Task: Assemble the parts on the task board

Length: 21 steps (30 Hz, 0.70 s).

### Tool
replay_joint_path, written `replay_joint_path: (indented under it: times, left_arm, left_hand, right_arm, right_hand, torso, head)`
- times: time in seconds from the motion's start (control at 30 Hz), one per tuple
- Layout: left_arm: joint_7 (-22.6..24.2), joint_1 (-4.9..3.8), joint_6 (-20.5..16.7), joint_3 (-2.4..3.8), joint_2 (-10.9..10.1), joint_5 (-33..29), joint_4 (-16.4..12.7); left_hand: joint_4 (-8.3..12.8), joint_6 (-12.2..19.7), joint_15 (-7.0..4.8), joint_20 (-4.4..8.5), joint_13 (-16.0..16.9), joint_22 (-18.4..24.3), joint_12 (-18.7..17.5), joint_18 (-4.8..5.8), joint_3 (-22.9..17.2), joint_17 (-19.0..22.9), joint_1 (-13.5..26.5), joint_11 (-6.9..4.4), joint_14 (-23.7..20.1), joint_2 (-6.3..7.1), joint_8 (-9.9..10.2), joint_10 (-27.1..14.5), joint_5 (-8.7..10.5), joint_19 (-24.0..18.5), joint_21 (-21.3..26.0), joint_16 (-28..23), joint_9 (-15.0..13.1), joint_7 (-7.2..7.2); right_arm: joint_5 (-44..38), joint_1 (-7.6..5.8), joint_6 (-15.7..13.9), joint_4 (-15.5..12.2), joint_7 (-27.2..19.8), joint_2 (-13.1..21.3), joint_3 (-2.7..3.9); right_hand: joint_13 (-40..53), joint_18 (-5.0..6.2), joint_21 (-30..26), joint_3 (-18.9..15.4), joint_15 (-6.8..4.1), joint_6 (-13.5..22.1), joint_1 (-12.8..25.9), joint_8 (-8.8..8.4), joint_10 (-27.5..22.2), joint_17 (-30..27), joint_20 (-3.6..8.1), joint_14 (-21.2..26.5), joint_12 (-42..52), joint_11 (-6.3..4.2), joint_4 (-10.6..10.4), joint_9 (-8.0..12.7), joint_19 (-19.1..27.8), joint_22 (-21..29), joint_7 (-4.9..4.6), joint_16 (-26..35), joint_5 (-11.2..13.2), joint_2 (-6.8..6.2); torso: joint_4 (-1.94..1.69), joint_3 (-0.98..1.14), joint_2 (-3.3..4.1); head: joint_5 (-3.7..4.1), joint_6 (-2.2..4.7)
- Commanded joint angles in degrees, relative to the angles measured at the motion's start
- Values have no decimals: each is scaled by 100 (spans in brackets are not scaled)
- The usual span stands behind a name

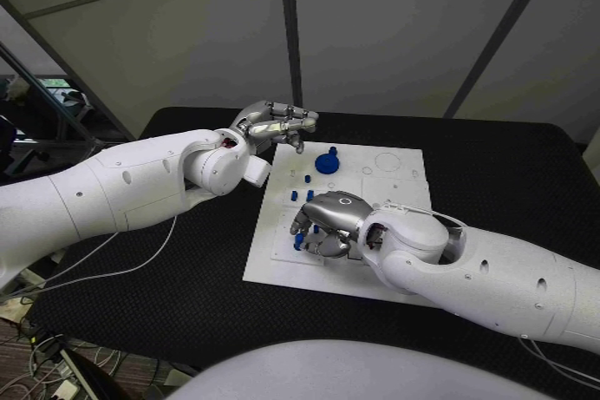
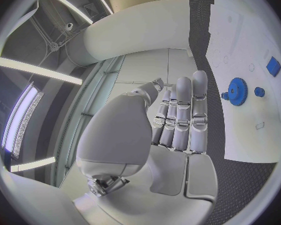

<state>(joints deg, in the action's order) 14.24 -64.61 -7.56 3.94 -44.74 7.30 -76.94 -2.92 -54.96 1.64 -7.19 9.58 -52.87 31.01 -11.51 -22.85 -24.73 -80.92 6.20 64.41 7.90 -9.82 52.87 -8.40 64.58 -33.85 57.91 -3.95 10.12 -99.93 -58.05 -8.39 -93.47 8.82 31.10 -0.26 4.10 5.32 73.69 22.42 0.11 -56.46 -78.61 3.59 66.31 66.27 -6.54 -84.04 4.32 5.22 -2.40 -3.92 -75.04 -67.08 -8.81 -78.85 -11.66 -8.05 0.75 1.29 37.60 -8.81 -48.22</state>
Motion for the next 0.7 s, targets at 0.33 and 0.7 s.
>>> replay_joint_path:
  times: [0.33,0.7]
  left_arm:
    - [14,-10,66,4,11,14,11]
    - [9,-9,65,-1,-22,14,32]
  left_hand:
    - [-6,45,0,1,-5,8,25,101,37,8,-26,2,-27,-16,-21,-31,-17,17,19,-28,7,2]
    - [-6,45,0,1,-5,8,25,101,37,8,-26,2,-27,-16,-21,-31,-17,17,19,-28,7,2]
  right_arm:
    - [42,-4,-651,-166,-114,132,1]
    - [1008,-76,-1337,-939,-58,1239,104]
  right_hand:
    - [-20,20,-65,-50,53,72,50,-1,-139,-19,-12,-174,-31,24,-18,1,76,61,-12,27,-17,-36]
    - [35,51,-196,-262,85,-104,203,121,-20,-156,-48,-136,197,54,-145,-62,167,212,-101,98,53,-59]
  torso:
    - [9,8,1]
    - [34,-3,-20]
  head:
    - [26,35]
    - [236,162]
